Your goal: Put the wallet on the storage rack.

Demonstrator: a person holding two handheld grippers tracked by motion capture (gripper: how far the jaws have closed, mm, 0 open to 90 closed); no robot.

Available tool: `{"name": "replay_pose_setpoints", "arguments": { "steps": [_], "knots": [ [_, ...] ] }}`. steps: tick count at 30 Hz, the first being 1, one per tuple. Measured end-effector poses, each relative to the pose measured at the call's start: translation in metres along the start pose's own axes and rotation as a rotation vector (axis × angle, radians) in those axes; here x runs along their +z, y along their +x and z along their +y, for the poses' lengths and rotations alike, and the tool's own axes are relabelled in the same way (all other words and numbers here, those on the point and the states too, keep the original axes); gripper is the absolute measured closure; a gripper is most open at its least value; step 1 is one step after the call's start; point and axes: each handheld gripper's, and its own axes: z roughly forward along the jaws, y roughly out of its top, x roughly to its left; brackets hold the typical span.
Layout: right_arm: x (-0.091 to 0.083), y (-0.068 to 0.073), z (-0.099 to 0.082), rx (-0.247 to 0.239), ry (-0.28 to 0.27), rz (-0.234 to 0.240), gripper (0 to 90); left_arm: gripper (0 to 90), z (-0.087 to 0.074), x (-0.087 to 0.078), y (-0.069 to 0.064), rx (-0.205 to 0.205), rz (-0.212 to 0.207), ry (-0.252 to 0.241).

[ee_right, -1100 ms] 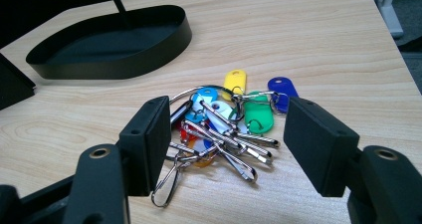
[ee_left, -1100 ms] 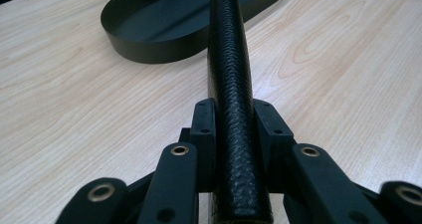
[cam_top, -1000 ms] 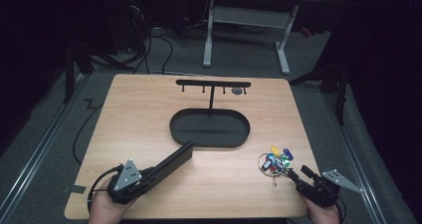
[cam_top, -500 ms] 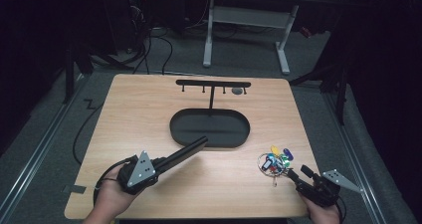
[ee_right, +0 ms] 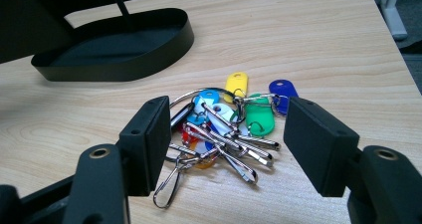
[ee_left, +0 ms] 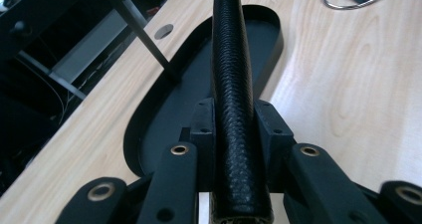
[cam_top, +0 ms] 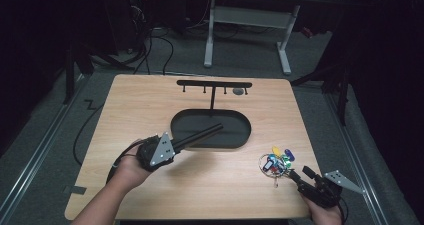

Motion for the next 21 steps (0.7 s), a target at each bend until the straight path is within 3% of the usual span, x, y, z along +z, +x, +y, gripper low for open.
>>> {"name": "replay_pose_setpoints", "arguments": {
  "steps": [7,14,21],
  "knots": [
    [0.0,-0.001,-0.001,0.004,0.004,0.002,35.8,74.2,0.01,0.027,0.017,0.024,-0.038,0.015],
    [0.0,-0.003,-0.002,0.004,0.005,0.001,35.8,74.2,0.018,0.047,0.029,0.042,-0.036,0.01],
    [-0.002,-0.003,-0.002,0.007,0.003,0.0,35.8,74.2,0.02,0.064,0.047,0.011,-0.046,-0.015]
  ]
}}
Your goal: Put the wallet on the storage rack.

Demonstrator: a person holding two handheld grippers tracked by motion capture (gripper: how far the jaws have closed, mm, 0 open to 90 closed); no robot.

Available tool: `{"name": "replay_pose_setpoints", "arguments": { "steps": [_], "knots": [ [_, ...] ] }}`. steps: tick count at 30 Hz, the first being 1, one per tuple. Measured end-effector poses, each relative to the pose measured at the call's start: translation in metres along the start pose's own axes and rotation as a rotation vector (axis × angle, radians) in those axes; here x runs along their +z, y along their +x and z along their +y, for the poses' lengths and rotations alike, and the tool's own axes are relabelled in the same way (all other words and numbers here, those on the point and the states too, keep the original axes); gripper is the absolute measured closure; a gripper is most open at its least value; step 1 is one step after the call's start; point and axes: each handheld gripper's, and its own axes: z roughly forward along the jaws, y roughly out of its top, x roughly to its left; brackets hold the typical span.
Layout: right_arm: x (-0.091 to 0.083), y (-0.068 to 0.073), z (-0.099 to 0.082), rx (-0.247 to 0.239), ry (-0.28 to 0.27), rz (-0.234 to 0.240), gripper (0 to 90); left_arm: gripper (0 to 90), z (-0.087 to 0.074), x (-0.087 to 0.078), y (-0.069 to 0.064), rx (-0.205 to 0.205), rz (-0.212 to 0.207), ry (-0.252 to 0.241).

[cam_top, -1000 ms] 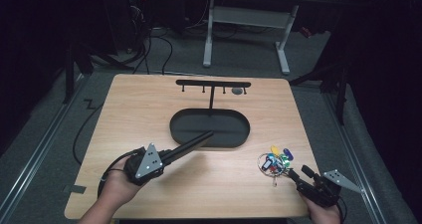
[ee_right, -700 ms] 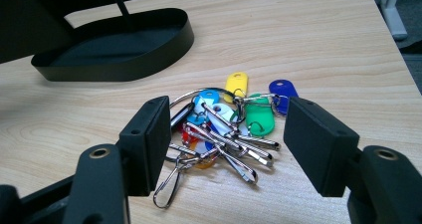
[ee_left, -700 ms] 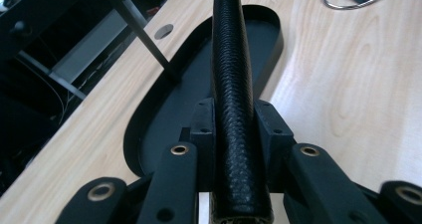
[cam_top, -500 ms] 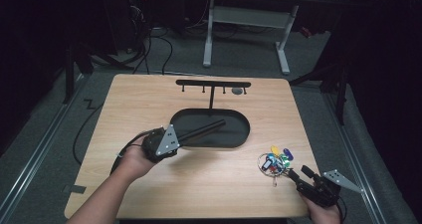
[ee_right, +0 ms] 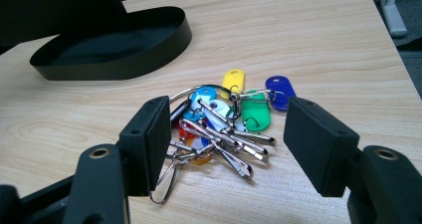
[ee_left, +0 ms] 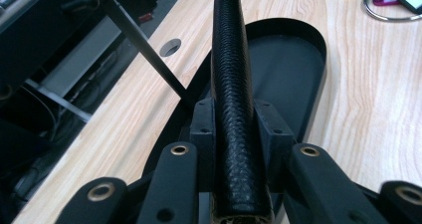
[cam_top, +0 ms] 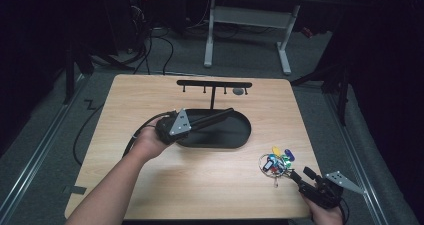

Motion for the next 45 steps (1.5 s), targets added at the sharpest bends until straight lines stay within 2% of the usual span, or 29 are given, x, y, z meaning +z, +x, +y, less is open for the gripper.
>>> {"name": "replay_pose_setpoints", "arguments": {
  "steps": [5,9,11,13,16,20,24,29,34,35,39,45],
  "knots": [
    [0.0,0.0,0.0,-0.001,0.001,0.003,35.8,74.3,-0.004,0.013,0.003,-0.014,0.003,0.001],
    [0.0,0.0,-0.001,0.006,0.006,0.005,35.8,74.3,-0.006,0.025,0.003,-0.001,0.0,0.01],
    [0.0,0.0,-0.001,0.005,0.004,0.006,35.8,74.3,-0.004,0.034,0.004,0.01,-0.022,-0.001],
    [0.0,0.0,-0.001,0.005,0.004,0.006,35.8,74.2,-0.004,0.037,0.003,0.015,-0.025,0.0],
    [0.0,0.0,-0.002,0.008,0.003,0.007,35.8,74.3,-0.003,0.05,0.0,0.029,-0.037,-0.005],
    [0.0,-0.002,-0.003,0.013,0.007,0.006,35.8,74.2,-0.005,0.058,-0.003,0.051,-0.047,-0.007],
    [0.0,-0.002,-0.004,0.017,0.008,0.01,35.8,73.9,-0.007,0.06,-0.001,0.051,-0.055,-0.009],
    [0.0,-0.002,-0.003,0.017,0.008,0.01,35.8,72.8,-0.01,0.06,-0.002,0.032,-0.09,0.008],
    [0.001,0.0,-0.004,0.015,0.012,0.015,35.8,70.7,-0.011,0.058,-0.008,0.034,-0.109,0.037],
    [0.001,0.0,-0.004,0.013,0.012,0.015,35.8,69.9,-0.014,0.057,-0.01,0.017,-0.126,0.055],
    [0.002,0.0,-0.004,0.01,0.016,0.016,35.8,67.9,-0.024,0.05,-0.017,-0.016,-0.129,0.038],
    [0.004,0.001,-0.004,0.008,0.024,0.014,35.8,67.2,-0.033,0.042,-0.026,-0.009,-0.119,0.029]
  ]
}}
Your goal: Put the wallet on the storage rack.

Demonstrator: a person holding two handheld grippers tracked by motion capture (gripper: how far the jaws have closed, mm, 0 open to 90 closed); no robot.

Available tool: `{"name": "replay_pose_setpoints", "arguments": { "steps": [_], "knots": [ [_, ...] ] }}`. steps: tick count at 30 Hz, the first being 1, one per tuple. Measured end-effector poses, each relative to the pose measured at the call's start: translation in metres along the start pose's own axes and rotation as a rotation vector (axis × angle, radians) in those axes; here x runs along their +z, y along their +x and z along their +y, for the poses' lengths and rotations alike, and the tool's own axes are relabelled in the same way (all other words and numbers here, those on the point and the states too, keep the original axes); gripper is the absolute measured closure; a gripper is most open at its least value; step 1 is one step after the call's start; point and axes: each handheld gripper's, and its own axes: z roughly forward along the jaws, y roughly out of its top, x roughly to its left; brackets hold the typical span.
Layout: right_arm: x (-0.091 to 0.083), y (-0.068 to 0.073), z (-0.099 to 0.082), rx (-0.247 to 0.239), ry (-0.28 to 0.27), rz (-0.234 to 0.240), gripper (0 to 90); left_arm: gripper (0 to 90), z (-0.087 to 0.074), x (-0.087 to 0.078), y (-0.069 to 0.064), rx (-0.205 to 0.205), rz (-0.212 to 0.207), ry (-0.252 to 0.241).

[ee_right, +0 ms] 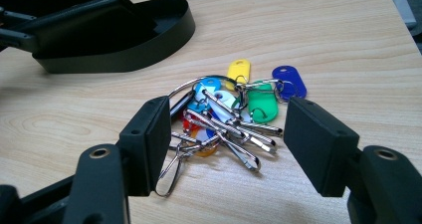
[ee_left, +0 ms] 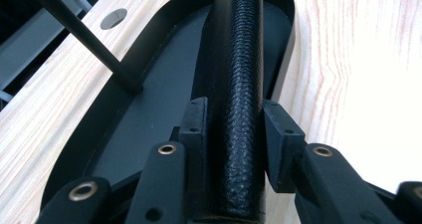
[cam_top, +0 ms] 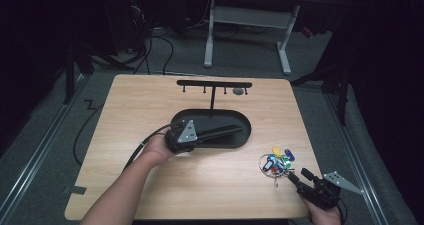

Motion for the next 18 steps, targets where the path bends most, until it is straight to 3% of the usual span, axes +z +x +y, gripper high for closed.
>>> {"name": "replay_pose_setpoints", "arguments": {
  "steps": [11,13,18],
  "knots": [
    [0.002,0.002,0.001,-0.008,-0.001,0.007,35.8,60.5,-0.007,-0.007,-0.007,-0.01,0.013,0.041],
    [0.001,0.002,0.002,-0.009,-0.003,0.008,35.8,57.8,-0.009,-0.006,-0.006,-0.013,0.04,0.057],
    [-0.001,0.002,0.002,-0.008,-0.01,0.009,35.8,53.1,-0.012,-0.004,-0.002,-0.068,0.042,0.06]
  ]
}}
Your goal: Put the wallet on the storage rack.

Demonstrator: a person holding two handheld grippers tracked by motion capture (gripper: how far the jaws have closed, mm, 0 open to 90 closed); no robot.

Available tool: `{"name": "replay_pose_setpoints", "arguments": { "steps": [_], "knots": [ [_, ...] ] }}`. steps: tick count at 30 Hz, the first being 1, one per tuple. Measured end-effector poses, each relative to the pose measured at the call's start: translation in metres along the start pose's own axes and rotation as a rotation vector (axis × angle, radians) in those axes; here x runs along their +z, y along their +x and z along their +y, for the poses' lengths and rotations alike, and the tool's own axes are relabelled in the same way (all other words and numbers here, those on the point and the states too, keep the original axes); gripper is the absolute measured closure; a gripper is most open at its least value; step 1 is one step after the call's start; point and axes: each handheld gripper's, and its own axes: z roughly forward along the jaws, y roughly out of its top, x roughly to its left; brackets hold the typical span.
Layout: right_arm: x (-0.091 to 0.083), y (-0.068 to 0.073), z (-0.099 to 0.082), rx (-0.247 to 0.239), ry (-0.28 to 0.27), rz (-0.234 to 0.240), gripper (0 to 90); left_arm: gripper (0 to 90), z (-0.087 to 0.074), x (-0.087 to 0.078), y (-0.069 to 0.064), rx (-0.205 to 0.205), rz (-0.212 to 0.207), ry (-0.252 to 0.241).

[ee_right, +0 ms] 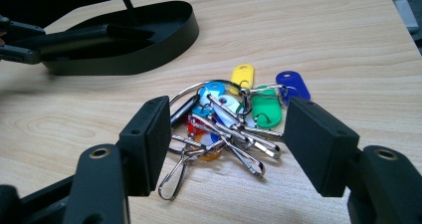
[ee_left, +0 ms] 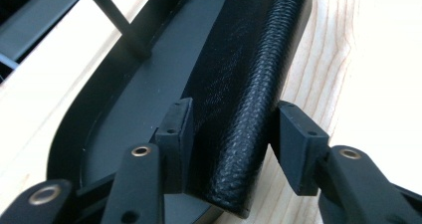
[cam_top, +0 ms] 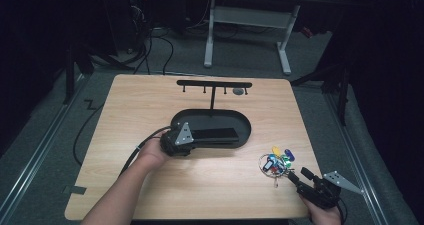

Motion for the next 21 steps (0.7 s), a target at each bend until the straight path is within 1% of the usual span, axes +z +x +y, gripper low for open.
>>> {"name": "replay_pose_setpoints", "arguments": {
  "steps": [3,10,12,15,18,21],
  "knots": [
    [0.0,-0.001,0.0,0.0,0.0,0.0,35.8,54.8,0.002,0.0,0.003,-0.023,0.008,-0.012],
    [0.001,0.0,0.0,-0.002,0.004,0.001,35.8,55.3,0.002,0.007,0.014,-0.079,0.001,-0.035],
    [0.001,-0.001,0.0,-0.001,0.004,0.001,35.8,55.3,0.002,0.01,0.015,-0.083,-0.001,-0.036],
    [0.001,-0.002,0.0,0.003,0.006,0.0,35.8,54.4,0.004,0.012,0.015,-0.085,0.001,-0.016],
    [0.001,-0.002,-0.001,0.004,0.008,0.001,35.8,52.3,0.005,0.009,0.012,-0.086,-0.004,0.003],
    [0.001,-0.002,-0.001,-0.001,0.007,0.002,35.8,50.2,0.004,0.004,0.006,-0.072,-0.014,0.005]
  ]
}}
